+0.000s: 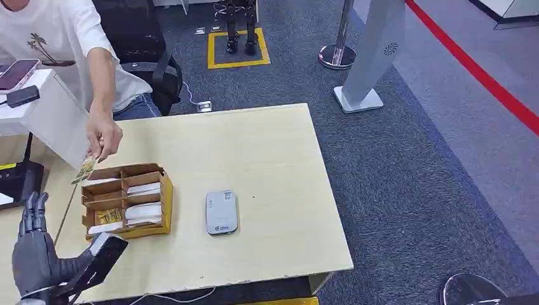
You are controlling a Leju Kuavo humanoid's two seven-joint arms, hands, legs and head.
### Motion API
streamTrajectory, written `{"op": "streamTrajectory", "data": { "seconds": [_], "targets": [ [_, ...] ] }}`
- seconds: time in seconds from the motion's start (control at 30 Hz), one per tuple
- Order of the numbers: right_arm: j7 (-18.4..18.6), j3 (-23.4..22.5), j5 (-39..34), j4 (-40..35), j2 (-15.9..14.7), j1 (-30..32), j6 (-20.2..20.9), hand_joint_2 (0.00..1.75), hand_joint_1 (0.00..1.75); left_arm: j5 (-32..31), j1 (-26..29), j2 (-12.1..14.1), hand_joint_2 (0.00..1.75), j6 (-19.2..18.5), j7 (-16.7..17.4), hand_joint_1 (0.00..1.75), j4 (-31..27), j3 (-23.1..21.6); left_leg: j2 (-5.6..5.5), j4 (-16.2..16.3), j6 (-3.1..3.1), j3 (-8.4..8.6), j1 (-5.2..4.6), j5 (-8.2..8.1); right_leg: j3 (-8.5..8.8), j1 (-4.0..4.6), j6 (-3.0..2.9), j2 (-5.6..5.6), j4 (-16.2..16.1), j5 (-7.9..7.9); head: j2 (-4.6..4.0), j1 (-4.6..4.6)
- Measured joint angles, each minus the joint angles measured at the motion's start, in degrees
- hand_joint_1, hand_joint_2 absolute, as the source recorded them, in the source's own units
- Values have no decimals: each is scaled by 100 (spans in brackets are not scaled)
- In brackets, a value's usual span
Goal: Pass the card to the sensor for recognition and then transmit it.
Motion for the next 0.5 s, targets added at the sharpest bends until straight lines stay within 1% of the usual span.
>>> {"op": "streamTrajectory", "data": {
  "seconds": [0.07, 0.1, 0.13, 0.2, 0.33, 0.5],
  "targets": [
    [48, 90, 0, 0, 0, -6, -15, 0, 0, -209, -51, 201, 175, -245, 220, 0, 0, 46, 0, -1, -4, 0, 2, 3, -1, 2, -1, 1, 1, 0, 0, -2],
    [151, 273, 13, 0, 0, -22, -15, 0, 0, -760, -218, 623, 175, -769, 539, 0, 11, 146, 0, -1, -7, 0, 3, 5, -2, 4, -1, 1, 3, 0, 0, 0],
    [159, 425, 15, 0, 0, -35, 45, 0, 0, -1095, -427, 988, 175, -1134, 737, 0, 74, 155, -1, -1, -8, 0, 3, 7, -1, 4, -4, 0, 4, 2, 0, -2],
    [159, 535, 20, 0, 0, -54, 90, 0, 0, -1251, -613, 1223, 175, -1332, 826, 0, 159, 153, -1, -1, -9, 0, 4, 10, -2, 5, -6, 1, 5, 4, 0, 0],
    [184, 706, 28, 0, 0, -92, 105, 0, 0, -1324, -1006, 1512, 175, -1527, 878, 0, 405, 146, 0, -1, -9, 1, 3, 11, -2, 5, -7, 1, 5, 5, 0, -2],
    [273, 863, 37, -2, 0, -112, 107, 0, 0, -1337, -1345, 1643, 175, -1586, 880, 0, 678, 96, 0, -1, -9, 0, 0, 11, -2, 5, -7, 2, 4, 5, 0, 0]
  ]
}}
